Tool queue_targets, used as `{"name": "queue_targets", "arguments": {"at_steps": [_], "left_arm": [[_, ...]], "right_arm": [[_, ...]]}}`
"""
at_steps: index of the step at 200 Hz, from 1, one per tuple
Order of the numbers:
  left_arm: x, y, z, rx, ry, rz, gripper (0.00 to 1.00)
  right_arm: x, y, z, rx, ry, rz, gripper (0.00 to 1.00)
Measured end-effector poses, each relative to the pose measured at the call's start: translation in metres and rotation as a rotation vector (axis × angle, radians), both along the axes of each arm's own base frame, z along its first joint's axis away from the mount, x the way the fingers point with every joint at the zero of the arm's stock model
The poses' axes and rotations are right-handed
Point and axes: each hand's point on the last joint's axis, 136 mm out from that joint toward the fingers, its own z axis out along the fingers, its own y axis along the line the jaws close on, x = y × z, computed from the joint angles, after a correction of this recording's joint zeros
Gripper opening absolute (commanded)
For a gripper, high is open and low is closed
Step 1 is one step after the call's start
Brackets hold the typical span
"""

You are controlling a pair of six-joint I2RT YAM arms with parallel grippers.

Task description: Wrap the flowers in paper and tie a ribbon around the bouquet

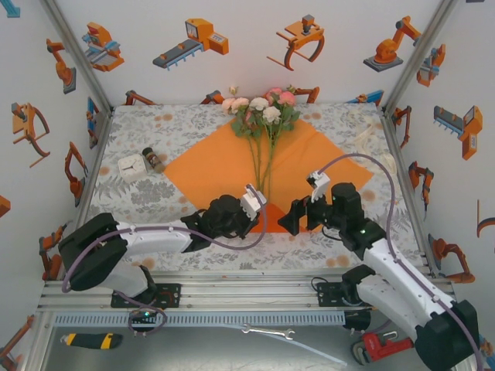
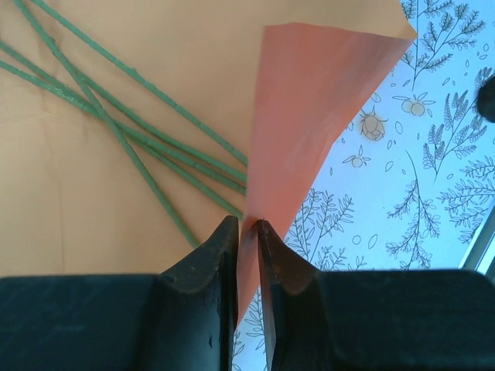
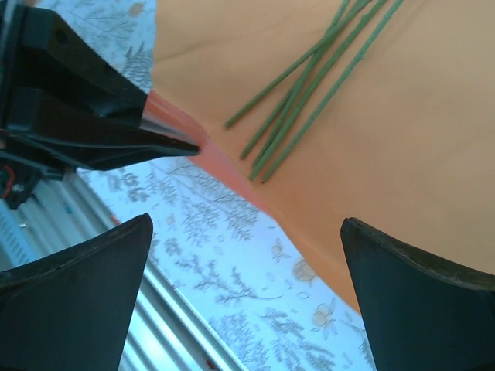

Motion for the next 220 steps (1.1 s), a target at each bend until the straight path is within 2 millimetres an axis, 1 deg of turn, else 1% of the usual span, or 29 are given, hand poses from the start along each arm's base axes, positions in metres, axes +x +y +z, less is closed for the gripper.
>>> {"name": "queue_targets", "arguments": {"at_steps": [10, 17, 25, 26, 49, 61, 66, 74, 79, 80, 84, 86, 88, 90, 91, 94, 107, 135, 154, 179, 192, 210, 220], "left_arm": [[-0.001, -0.001, -0.002, -0.003, 0.012, -0.006, 0.23], [-0.001, -0.001, -0.003, -0.003, 0.018, -0.009, 0.24], [-0.001, -0.002, -0.004, -0.005, 0.022, -0.012, 0.25], [-0.001, -0.002, -0.004, -0.006, 0.022, -0.013, 0.25], [0.002, -0.002, -0.003, -0.019, 0.028, -0.009, 0.26], [0.005, -0.001, -0.001, -0.029, 0.026, -0.002, 0.27], [0.007, -0.001, 0.0, -0.033, 0.026, 0.001, 0.28], [0.009, 0.0, 0.002, -0.041, 0.028, 0.004, 0.33], [0.01, 0.0, 0.002, -0.045, 0.031, 0.005, 0.38], [0.011, 0.0, 0.002, -0.047, 0.032, 0.005, 0.39], [0.012, 0.001, 0.003, -0.05, 0.037, 0.006, 0.43], [0.012, 0.001, 0.003, -0.052, 0.038, 0.008, 0.45], [0.013, 0.002, 0.003, -0.053, 0.038, 0.005, 0.47], [0.013, 0.002, 0.004, -0.056, 0.043, 0.006, 0.48], [0.013, 0.002, 0.004, -0.058, 0.045, 0.006, 0.48], [0.013, 0.003, 0.004, -0.06, 0.047, 0.005, 0.5], [0.015, 0.008, 0.008, -0.072, 0.058, 0.004, 0.56], [0.015, 0.028, 0.007, -0.058, 0.08, 0.022, 0.6], [0.014, 0.041, -0.003, -0.025, 0.1, 0.04, 0.61], [0.008, 0.054, -0.024, 0.035, 0.124, 0.048, 0.6], [0.007, 0.059, -0.034, 0.063, 0.128, 0.056, 0.57], [0.008, 0.062, -0.044, 0.096, 0.133, 0.066, 0.35], [0.009, 0.063, -0.046, 0.106, 0.128, 0.07, 0.28]], "right_arm": [[0.005, 0.002, -0.004, -0.01, -0.023, 0.007, 0.93], [0.008, 0.004, -0.007, -0.012, -0.035, 0.016, 0.87], [0.011, 0.007, -0.012, -0.013, -0.037, 0.03, 0.79], [0.011, 0.008, -0.014, -0.015, -0.037, 0.033, 0.76], [0.015, 0.017, -0.03, -0.011, -0.028, 0.076, 0.57], [0.014, 0.018, -0.036, -0.002, -0.03, 0.081, 0.44], [0.014, 0.018, -0.039, 0.001, -0.028, 0.078, 0.36], [0.013, 0.018, -0.041, 0.001, -0.034, 0.082, 0.26], [0.013, 0.018, -0.042, 0.004, -0.028, 0.08, 0.2], [0.013, 0.018, -0.042, 0.002, -0.033, 0.082, 0.18], [0.013, 0.018, -0.042, 0.004, -0.033, 0.082, 0.14], [0.013, 0.018, -0.042, 0.006, -0.031, 0.081, 0.1], [0.014, 0.018, -0.041, 0.003, -0.038, 0.083, 0.09], [0.014, 0.018, -0.041, 0.006, -0.037, 0.081, 0.04], [0.014, 0.018, -0.041, 0.007, -0.036, 0.081, 0.04], [0.014, 0.019, -0.04, 0.008, -0.041, 0.083, 0.0], [0.015, 0.019, -0.039, 0.014, -0.044, 0.082, 0.0], [0.019, 0.019, -0.036, 0.022, -0.057, 0.069, 0.0], [0.021, 0.019, -0.035, 0.023, -0.054, 0.058, 0.0], [0.026, 0.018, -0.032, 0.017, -0.061, 0.04, 0.0], [0.029, 0.018, -0.028, 0.016, -0.072, 0.03, 0.0], [0.033, 0.016, -0.025, 0.011, -0.082, 0.014, 0.0], [0.033, 0.016, -0.025, 0.009, -0.082, 0.01, 0.0]]}}
